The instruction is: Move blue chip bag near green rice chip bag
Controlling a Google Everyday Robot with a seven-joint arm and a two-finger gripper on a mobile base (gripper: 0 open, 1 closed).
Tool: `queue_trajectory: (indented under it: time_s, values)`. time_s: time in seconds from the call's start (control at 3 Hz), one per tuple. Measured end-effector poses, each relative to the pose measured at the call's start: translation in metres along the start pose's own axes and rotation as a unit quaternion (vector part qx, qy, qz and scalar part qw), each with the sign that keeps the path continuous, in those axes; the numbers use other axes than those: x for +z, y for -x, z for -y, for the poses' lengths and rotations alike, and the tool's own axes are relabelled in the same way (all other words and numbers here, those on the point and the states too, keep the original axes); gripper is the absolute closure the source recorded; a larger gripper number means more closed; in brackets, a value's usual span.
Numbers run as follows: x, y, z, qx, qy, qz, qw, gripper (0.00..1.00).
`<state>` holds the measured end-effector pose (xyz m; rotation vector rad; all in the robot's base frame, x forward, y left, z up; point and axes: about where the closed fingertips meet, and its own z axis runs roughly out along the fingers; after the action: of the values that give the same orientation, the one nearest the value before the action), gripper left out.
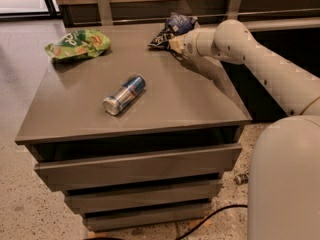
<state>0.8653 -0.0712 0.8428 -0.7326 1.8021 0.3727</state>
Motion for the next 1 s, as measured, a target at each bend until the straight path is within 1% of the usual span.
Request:
queue_trajectory:
  time_s: [0.33,0.67,1.0]
  values:
    - [0.001,0.011,-0.016,-0.014,0.041,0.004,0.9991,1.00]
    - [0.003,0.026,-0.048,-0.031,0.111,0.012,0.9933,1.00]
    - [0.012,0.037,-0.077,-0.048,0.161,0.020,0.9856,1.00]
